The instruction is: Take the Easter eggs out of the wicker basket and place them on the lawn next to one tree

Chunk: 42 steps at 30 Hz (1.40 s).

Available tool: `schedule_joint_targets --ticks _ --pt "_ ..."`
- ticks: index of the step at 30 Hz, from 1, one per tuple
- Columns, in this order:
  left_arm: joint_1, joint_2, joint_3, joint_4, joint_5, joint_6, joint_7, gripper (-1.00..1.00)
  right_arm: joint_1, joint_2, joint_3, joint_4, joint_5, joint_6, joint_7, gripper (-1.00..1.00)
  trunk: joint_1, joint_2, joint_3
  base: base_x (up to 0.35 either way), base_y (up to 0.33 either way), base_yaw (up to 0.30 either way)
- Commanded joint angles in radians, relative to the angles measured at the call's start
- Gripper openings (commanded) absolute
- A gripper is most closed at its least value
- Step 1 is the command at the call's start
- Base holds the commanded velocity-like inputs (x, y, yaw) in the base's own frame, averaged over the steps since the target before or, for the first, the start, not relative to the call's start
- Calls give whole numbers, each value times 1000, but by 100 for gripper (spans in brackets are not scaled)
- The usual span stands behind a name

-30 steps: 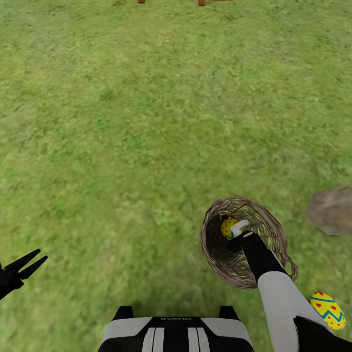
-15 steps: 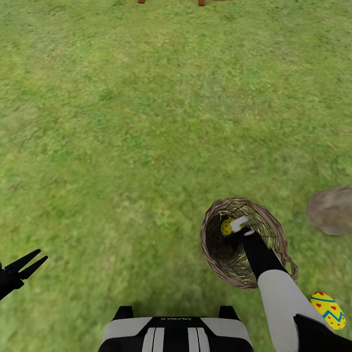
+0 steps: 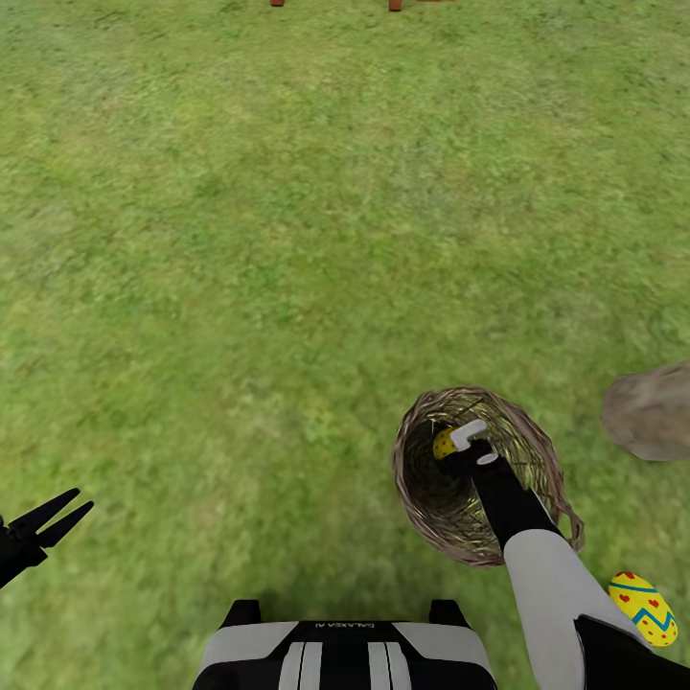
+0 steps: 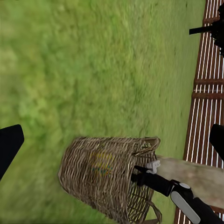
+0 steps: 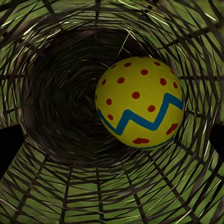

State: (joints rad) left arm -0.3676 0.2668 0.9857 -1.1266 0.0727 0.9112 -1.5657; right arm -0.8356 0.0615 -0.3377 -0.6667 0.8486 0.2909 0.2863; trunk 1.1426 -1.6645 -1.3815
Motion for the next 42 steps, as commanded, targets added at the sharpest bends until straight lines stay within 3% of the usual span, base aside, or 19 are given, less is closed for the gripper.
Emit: schedule_joint_targets --ticks 1,30,42 --pt "-1 0 1 0 -2 11 -5 100 0 2 -6 -3 10 1 9 100 0 0 0 0 0 0" --pt "-1 0 -1 3 -2 9 -5 100 0 -5 -6 -13 12 -1 -28 100 0 0 -41 0 0 0" --pt "0 0 -1 4 -2 9 -5 100 0 -6 -7 -19 12 -21 -29 100 0 0 -43 0 0 0"
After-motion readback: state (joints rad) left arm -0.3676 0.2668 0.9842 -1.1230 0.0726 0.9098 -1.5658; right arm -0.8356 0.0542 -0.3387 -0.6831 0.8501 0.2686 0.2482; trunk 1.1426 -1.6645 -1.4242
